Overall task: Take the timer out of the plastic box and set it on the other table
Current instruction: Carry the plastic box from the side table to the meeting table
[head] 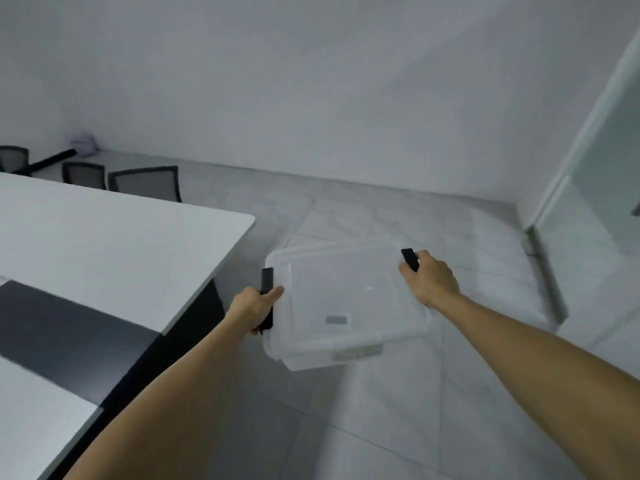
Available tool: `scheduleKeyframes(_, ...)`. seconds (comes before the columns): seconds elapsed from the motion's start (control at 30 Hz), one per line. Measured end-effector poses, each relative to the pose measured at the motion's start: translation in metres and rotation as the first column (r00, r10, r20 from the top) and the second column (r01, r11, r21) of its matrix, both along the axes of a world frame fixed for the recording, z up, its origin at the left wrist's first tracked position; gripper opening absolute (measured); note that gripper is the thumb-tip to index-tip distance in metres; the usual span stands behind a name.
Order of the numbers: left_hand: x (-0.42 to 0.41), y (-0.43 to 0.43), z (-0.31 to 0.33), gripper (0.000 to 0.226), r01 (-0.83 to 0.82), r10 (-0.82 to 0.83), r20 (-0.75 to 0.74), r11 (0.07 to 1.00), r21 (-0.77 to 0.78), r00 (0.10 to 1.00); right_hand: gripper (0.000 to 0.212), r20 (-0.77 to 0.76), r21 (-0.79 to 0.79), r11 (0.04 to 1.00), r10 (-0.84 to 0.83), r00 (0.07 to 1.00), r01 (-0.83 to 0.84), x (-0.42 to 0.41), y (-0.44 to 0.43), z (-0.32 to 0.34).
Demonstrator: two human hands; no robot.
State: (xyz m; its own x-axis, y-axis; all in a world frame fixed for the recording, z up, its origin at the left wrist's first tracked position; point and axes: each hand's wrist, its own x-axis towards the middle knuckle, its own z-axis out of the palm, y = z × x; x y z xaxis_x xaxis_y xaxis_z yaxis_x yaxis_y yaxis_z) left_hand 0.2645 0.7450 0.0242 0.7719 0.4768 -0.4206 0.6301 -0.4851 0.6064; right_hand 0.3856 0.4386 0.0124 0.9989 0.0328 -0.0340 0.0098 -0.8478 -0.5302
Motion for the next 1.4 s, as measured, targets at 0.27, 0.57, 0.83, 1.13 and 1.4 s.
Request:
scheduleKeyframes(0.27, -0.059, 0.091, -0.008, 0.054, -0.333, 0.334, 0.026, 0.942, -0.048, 0.942, 0.038, -0.019, -0.036, 0.942, 0.333, 0.943, -0.334, 0.044, 0.154, -0.001)
scheduleKeyframes(0.57, -0.141, 0.23, -0.011, 0.054, -0.533, 0.535, 0.019, 0.844, -0.058, 0.845, 0.036, -0.051, -0.044, 0.837, 0.544, 0.838, -0.546, 0.012, 0.346, -0.011)
scheduleKeyframes(0.83, -0.199, 0.334, -0.019, 0.055, -0.662, 0.663, -0.01, 0.746, -0.065, 0.748, 0.039, -0.099, -0.049, 0.732, 0.673, 0.733, -0.679, -0.021, 0.487, -0.017)
scheduleKeyframes(1.13, -0.214, 0.404, -0.055, 0.05, -0.776, 0.77, -0.095, 0.621, -0.11, 0.631, 0.037, -0.198, -0.066, 0.579, 0.791, 0.579, -0.813, -0.008, 0.618, -0.049)
scheduleKeyframes(1.4, -0.198, 0.473, -0.078, 0.041, -0.883, 0.877, -0.122, 0.449, -0.14, 0.465, 0.034, -0.309, -0.072, 0.445, 0.841, 0.445, -0.892, 0.017, 0.756, -0.072)
